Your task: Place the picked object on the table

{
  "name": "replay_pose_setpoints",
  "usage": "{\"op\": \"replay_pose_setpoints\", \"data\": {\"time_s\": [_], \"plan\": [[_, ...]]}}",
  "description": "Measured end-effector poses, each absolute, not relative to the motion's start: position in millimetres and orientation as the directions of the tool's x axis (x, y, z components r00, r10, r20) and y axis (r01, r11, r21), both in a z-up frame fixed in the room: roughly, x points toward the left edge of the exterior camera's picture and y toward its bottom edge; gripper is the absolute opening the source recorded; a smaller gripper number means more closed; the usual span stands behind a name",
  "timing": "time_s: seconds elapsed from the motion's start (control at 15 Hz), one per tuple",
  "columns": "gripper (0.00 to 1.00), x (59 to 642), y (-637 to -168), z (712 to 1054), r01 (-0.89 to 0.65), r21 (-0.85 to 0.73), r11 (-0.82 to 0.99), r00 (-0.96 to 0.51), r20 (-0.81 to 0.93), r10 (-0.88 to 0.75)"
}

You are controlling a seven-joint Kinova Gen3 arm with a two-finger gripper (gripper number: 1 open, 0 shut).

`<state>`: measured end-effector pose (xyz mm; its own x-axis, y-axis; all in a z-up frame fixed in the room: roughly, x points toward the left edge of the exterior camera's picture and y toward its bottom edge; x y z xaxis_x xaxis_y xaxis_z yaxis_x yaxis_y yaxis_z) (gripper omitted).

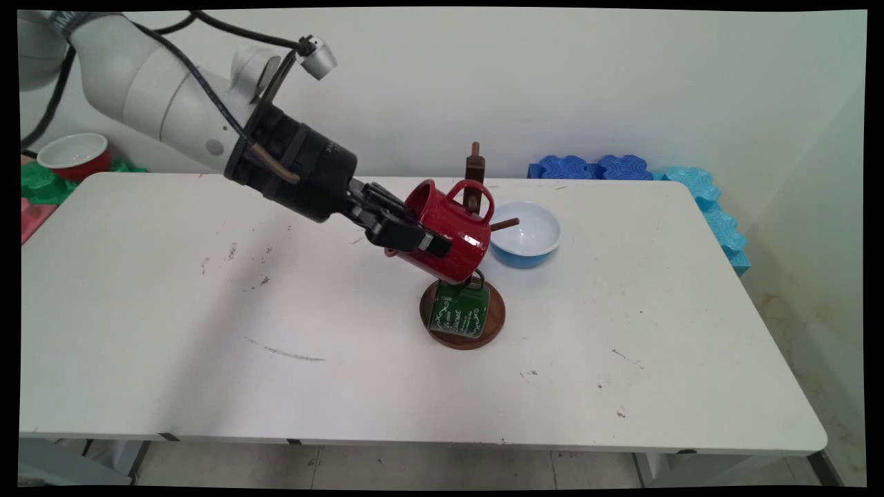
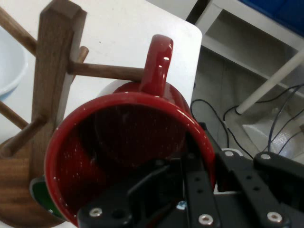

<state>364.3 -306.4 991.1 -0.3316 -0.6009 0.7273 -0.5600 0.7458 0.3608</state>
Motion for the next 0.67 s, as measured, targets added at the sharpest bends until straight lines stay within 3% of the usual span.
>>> {"op": "replay_pose_setpoints", "data": {"time_s": [0.67], "plan": [[0.0,368,-290,1003,-0.533,0.381,0.755,-0.342,0.719,-0.605]]}}
